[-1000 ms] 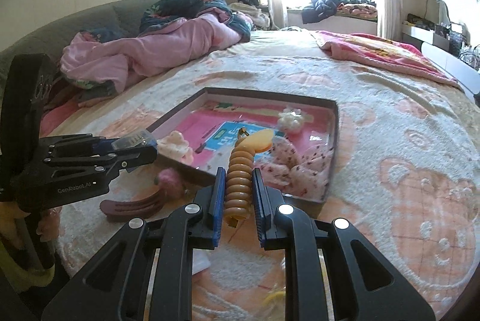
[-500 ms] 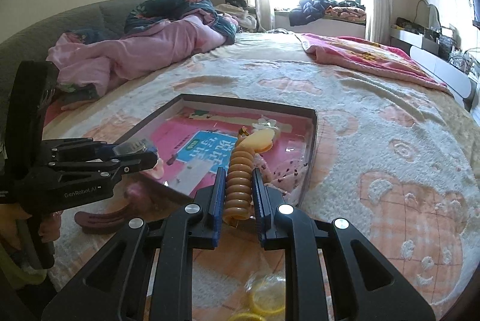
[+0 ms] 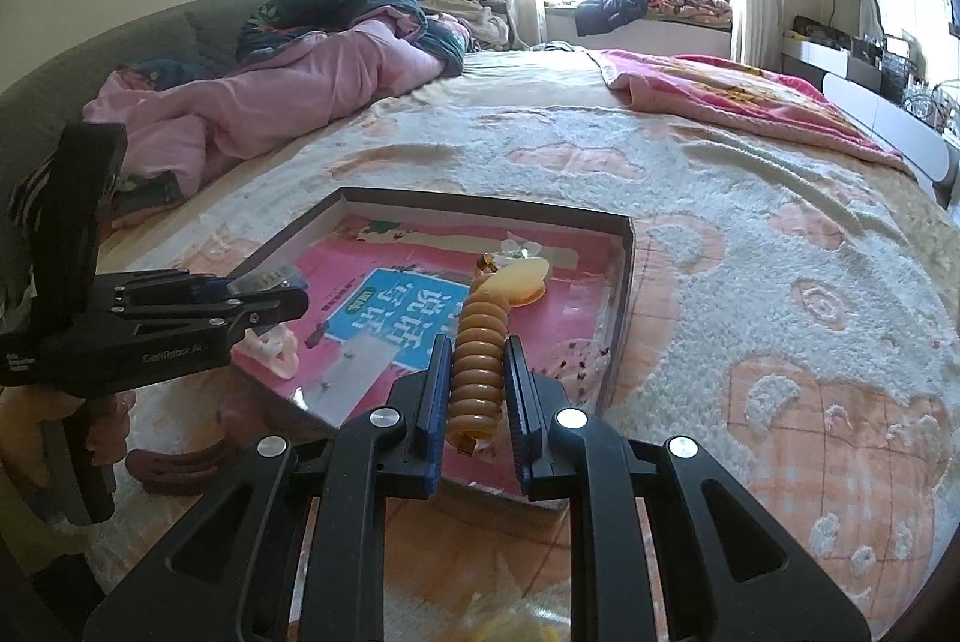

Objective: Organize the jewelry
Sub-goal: 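Carry the pin case with the left tool while the right tool carries the spiral tie over the box, then open the left tool onto the pink book while the right tool releases the spiral tie into the box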

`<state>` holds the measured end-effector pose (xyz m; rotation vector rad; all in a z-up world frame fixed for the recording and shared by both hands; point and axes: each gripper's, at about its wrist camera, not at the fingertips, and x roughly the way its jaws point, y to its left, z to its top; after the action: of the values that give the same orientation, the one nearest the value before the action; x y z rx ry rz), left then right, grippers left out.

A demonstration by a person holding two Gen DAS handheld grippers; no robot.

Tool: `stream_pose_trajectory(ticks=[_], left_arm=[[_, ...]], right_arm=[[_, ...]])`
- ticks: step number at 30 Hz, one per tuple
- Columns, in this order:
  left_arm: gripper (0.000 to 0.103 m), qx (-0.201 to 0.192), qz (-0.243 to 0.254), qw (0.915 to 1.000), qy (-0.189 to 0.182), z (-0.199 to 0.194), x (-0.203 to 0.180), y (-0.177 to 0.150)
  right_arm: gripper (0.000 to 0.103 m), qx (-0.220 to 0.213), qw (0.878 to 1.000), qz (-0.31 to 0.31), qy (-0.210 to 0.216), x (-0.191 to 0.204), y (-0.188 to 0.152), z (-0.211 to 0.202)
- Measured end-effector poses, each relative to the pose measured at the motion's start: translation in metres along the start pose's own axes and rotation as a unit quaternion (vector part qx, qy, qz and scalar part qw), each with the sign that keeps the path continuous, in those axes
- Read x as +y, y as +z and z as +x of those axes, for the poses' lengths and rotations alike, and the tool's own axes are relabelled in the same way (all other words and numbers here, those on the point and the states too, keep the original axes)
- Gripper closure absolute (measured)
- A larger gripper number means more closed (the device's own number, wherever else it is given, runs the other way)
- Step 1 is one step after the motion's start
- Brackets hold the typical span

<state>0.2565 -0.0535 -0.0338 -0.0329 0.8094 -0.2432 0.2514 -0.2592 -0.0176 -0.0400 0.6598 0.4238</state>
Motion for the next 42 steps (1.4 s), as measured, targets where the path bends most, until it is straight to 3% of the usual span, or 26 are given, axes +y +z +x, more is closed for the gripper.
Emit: stream_pose_trajectory(ticks=[9,23,35,42], left_arm=[[0.078,0.020,0.006,0.9996,0.018,0.023,0.005,0.013],[0.078,0.062,-0.006,0.9976,0.031,0.058,0.012,0.018],[0.078,0.074,-0.010,0.9969,0.027,0.064,0.012,0.013],[0.078,0.066,-0.006,0.9974,0.029,0.058,0.010,0.013]], right_arm=[[0.086,0.031,0.999,0.030,0.009,-0.024,0.003,0.029],[0.086,0.075,0.997,-0.001,0.000,-0.034,0.007,0.072],[0.085,0.074,0.997,0.018,0.009,-0.037,0.006,0.072],[0.071,0.067,0.997,0.029,0.014,-0.037,0.006,0.065]])
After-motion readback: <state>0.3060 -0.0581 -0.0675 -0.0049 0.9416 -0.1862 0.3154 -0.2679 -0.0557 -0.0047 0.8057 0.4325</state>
